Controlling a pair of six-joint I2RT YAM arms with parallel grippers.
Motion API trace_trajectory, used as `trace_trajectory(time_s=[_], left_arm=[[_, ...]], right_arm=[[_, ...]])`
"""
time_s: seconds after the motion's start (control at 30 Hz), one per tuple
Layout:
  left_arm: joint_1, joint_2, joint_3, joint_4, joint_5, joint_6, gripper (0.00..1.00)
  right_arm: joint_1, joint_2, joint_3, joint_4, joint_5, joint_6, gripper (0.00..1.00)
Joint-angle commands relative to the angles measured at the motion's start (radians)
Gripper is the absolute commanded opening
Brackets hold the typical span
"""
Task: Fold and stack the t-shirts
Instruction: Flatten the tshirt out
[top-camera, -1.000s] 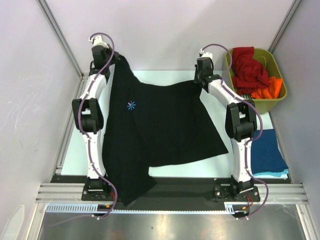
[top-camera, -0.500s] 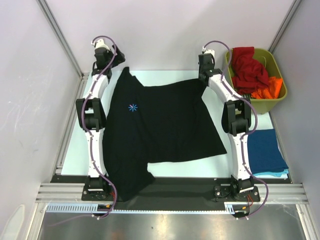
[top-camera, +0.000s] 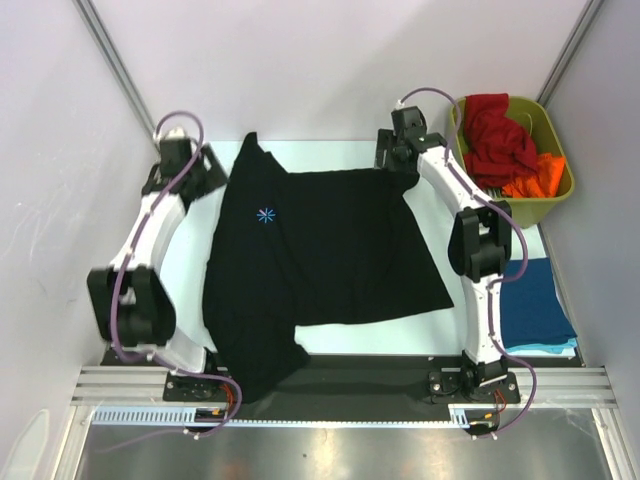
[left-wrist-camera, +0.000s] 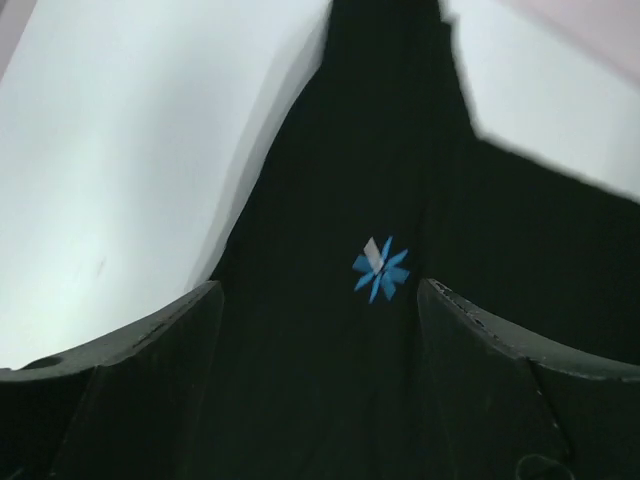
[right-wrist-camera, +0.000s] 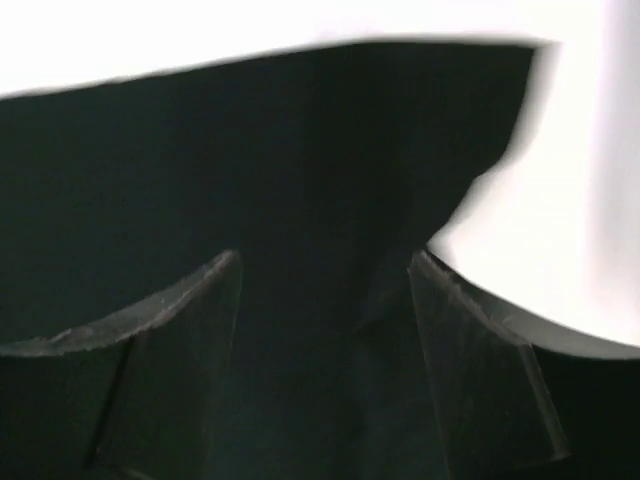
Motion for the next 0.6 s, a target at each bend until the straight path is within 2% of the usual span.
trace_trajectory(time_s=[0.0, 0.1, 0.2, 0.27, 0.4, 0.53, 0.57], left_arm=[[0.064, -0.101, -0.191, -0.108, -0.057, -0.075, 0.84], [0.146, -0.093, -0.251, -0.117, 0.052, -0.058, 0.77], [0.164, 0.001, -0.224, -0.085, 0.191, 0.029, 0.79], [0.164, 0.102, -0.149, -0.088, 0.223, 0.089, 0.83], [0.162, 0.248, -0.043, -0.068, 0.222, 0.149, 0.83], [0.164, 0.383, 0.045, -0.071, 0.275, 0.195, 0.77], [0.164, 0.41, 0.059, -0.068, 0.282, 0.2, 0.72]], right_arm=[[0.035, -0.11, -0.106, -0.03, -0.313, 0.1, 0.74], [0.048, -0.145, -0.226, -0.01, -0.494, 0.137, 0.73], [0.054, -0.217, -0.411, 0.057, -0.587, 0.18, 0.72], [0.057, -0.283, -0.51, 0.089, -0.607, 0.191, 0.72], [0.069, -0.401, -0.646, 0.16, -0.671, 0.218, 0.72], [0.069, -0.46, -0.703, 0.163, -0.69, 0.214, 0.72], [0.069, -0.471, -0.709, 0.15, -0.679, 0.2, 0.72]])
